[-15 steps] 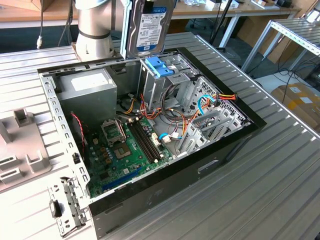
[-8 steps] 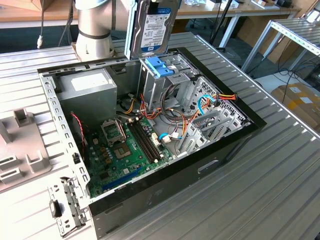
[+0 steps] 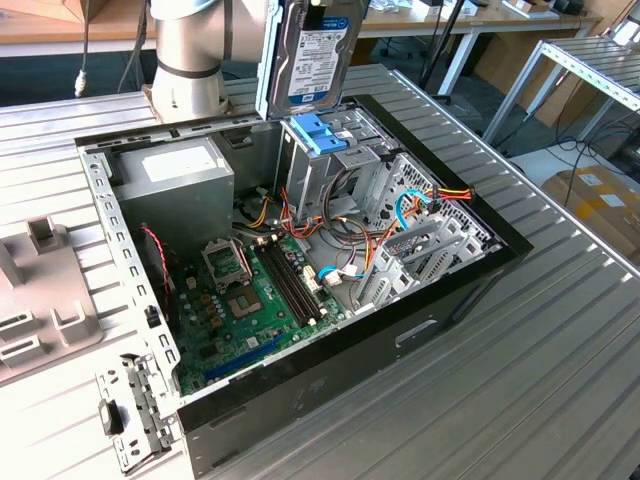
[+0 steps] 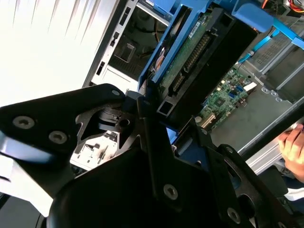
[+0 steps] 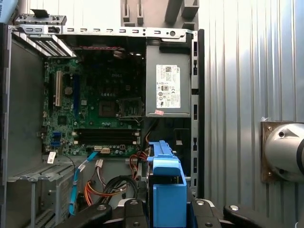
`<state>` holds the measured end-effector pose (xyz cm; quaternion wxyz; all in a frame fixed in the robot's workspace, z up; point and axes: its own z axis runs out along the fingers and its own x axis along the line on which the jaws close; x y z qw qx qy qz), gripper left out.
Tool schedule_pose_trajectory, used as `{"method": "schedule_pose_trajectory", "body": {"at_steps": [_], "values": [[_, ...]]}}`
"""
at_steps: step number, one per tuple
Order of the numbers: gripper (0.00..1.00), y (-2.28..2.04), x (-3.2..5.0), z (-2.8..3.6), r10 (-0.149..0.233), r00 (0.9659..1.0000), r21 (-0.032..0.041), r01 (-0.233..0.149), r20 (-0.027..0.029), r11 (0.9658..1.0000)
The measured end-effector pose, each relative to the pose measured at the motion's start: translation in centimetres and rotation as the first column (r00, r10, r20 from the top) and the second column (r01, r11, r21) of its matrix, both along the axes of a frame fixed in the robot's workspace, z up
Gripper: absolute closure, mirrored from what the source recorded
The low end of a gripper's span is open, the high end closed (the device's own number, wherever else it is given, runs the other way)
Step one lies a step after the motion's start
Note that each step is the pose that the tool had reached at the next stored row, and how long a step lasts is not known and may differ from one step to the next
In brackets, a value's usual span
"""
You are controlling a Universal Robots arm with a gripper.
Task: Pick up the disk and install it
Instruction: 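Pick up the disk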
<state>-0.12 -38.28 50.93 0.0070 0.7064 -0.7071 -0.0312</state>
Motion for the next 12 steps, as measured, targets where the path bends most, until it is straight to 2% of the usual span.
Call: {"method": "schedule_pose_trajectory", "body": {"at_steps": [8, 12], "values": [[0.64, -0.35, 1.11, -0.02, 0.000, 1.0000, 0.0000, 0.000, -0.0011, 1.0000], [0.64, -0.57, 1.95, -0.04, 0.000, 1.0000, 0.0000, 0.000, -0.0023, 1.0000]]}}
